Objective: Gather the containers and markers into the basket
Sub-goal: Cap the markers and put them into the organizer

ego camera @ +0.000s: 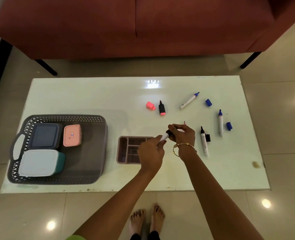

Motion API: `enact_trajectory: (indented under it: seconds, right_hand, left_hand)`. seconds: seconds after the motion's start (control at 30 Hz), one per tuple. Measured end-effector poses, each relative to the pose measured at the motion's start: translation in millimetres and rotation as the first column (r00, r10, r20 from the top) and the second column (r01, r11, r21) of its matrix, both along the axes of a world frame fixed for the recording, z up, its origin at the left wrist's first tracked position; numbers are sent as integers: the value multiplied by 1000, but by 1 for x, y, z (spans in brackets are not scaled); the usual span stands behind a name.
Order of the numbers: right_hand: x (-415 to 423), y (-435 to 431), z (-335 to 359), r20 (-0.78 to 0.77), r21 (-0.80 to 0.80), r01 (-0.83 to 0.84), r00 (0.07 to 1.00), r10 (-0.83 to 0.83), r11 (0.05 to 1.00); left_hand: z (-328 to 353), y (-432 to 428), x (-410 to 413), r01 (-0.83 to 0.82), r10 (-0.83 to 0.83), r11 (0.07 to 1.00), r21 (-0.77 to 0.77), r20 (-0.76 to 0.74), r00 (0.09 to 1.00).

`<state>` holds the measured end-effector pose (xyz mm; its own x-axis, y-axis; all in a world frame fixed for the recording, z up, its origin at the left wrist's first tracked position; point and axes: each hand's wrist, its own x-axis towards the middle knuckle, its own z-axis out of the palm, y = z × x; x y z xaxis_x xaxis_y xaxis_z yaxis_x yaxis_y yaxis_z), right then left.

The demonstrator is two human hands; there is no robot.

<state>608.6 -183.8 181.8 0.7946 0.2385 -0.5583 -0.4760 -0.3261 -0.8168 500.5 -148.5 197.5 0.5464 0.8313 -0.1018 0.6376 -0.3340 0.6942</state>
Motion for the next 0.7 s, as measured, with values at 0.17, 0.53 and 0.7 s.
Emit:
enact_trajectory:
  seconds: [0.17,0.53,0.7]
  right_hand:
    - [-9,-2,-3,-41,-31,24,999,-25,999]
    - [-42,16,34,375,-62,-243,893,248,968]
    - [-51,17,32,554,-135,-344,751,359,929]
  left_hand:
    - [-4,-3,-6,35,-33,997,70,-34,999]
    - [15,24,-34,-20,12,978,-206,-40,999]
    - [17,40,-51,-68,51,984,-164,-108,993]
